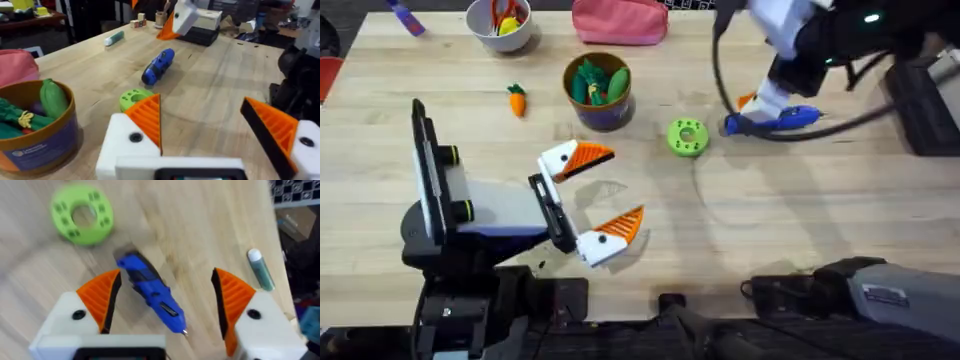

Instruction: Pick up the gripper from the table and insert it into the empty holder that is missing its gripper. Then pick up a screw, insert it into the mounting hole, and use the screwdriver to tighten it. Finally, clean up the table by picking up the vegetable and placing it into the bucket.

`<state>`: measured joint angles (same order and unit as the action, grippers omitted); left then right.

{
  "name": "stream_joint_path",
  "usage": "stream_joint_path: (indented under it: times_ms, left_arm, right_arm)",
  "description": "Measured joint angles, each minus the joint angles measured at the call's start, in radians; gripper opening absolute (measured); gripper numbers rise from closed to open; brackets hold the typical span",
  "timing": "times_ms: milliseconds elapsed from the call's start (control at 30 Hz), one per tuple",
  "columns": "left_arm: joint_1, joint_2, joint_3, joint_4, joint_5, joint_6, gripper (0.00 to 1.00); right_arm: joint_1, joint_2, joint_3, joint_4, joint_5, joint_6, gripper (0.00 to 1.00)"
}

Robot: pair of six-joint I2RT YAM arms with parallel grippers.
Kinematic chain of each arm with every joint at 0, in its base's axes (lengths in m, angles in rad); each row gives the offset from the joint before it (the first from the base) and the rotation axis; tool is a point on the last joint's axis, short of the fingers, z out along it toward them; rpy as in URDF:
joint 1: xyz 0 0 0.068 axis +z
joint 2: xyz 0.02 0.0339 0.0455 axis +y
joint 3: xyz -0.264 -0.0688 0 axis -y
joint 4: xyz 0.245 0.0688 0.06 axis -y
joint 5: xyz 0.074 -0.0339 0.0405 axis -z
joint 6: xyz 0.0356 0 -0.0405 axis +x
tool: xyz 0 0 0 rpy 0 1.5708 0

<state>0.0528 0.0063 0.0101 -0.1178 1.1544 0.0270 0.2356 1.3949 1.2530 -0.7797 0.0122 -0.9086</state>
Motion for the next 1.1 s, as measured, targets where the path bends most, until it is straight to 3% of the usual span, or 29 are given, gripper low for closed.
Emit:
stream_joint_path:
  times_ms: [100,267,367,500,633,767,933,1100]
  left_arm:
    - [0.0,0.0,0.0,0.005,-0.036,-0.023,0.985]
    - [0.009,0.0,0.016,-0.002,-0.165,-0.079,0.986]
    - [0.011,0.001,0.081,-0.087,-0.275,-0.072,0.986]
    - [0.011,0.068,0.274,-0.286,-0.447,-0.041,0.985]
    - [0.011,0.231,0.5,-0.481,-0.61,-0.029,0.986]
    - [0.011,0.432,0.688,-0.643,-0.734,-0.025,0.985]
    - [0.011,0.689,0.867,-0.782,-0.827,-0.023,0.985]
    - [0.011,0.845,0.952,-0.834,-0.896,-0.023,0.985]
  right_arm:
    - [0.0,-0.082,0.0,0.006,-0.07,0.109,0.992]
    - [0.0,-0.222,0.0,-0.019,-0.124,0.35,0.994]
    - [0.0,-0.295,0.0,-0.074,-0.124,0.506,0.994]
    - [0.0,-0.373,0.0,-0.163,-0.104,0.691,0.994]
    - [0.0,-0.431,-0.017,-0.178,-0.095,0.796,0.993]
    - [0.0,-0.5,-0.114,-0.16,-0.066,0.863,0.994]
    - [0.0,-0.558,-0.264,-0.112,-0.052,0.897,0.994]
    - [0.0,-0.564,-0.332,-0.116,-0.051,0.91,0.994]
